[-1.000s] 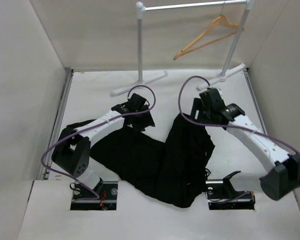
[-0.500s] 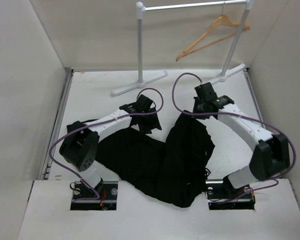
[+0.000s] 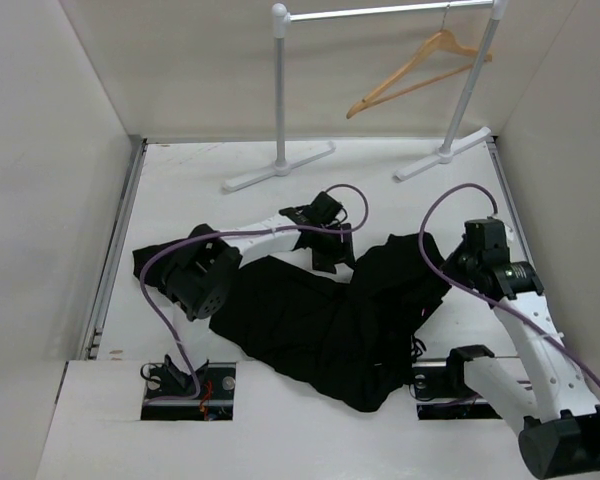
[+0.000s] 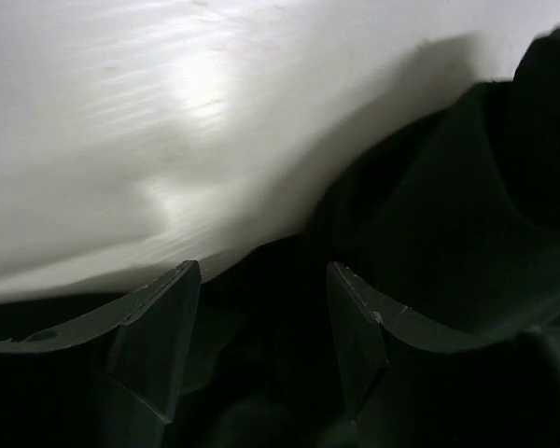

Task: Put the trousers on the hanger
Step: Flatten out the trousers at the center of the board.

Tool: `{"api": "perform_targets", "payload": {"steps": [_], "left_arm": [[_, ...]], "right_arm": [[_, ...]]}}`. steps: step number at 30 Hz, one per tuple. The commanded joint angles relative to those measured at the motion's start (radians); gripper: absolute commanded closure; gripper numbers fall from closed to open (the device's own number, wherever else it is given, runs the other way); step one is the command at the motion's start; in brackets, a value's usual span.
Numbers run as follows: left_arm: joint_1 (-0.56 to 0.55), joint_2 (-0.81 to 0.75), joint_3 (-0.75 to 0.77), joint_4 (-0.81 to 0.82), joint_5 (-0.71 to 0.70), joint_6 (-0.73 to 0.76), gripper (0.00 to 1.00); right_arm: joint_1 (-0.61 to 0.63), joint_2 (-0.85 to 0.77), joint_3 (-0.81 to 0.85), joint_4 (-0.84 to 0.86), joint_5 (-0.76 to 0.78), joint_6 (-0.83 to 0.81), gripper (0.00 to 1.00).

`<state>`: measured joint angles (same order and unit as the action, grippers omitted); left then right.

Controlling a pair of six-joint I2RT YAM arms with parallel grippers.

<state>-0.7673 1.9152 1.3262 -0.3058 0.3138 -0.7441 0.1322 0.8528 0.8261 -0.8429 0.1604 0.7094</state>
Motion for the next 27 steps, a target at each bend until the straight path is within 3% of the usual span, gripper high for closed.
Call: {"api": "perform_targets", "payload": {"steps": [1,8,9,12,15,22,27], "left_arm": [[-0.049,0.04,0.065,0.016,0.077,0.055,0.46],[-0.141,0.18,0.148,0.0,0.145,0.089,0.52],[-0.151,0.192,0.154,0.013,0.154,0.089,0.58],[-0.148,0.211,0.176,0.02,0.127,0.077,0.92],[-0.054,0.121,0.119,0.031,-0.059,0.055,1.0],[0.32,-0.26,-0.033,-0.039,-0.323,0.055,1.0],[0.418,-0.505,-0.093,-0.101,-0.439,0.058,1.0]], "right_arm": [[-0.045,-0.058,-0.03,-0.027,-0.024,0.056,1.0],[-0.07,-0.04,0.004,0.014,-0.079,0.044,1.0],[-0.062,-0.031,0.01,0.024,-0.081,0.045,0.99],[-0.039,-0.011,0.024,0.053,-0.093,0.05,0.99],[-0.02,0.009,0.033,0.085,-0.104,0.055,0.99],[0.019,0.159,0.106,0.171,-0.101,0.038,0.99],[0.019,0.274,0.182,0.223,-0.096,0.027,0.99]]}}
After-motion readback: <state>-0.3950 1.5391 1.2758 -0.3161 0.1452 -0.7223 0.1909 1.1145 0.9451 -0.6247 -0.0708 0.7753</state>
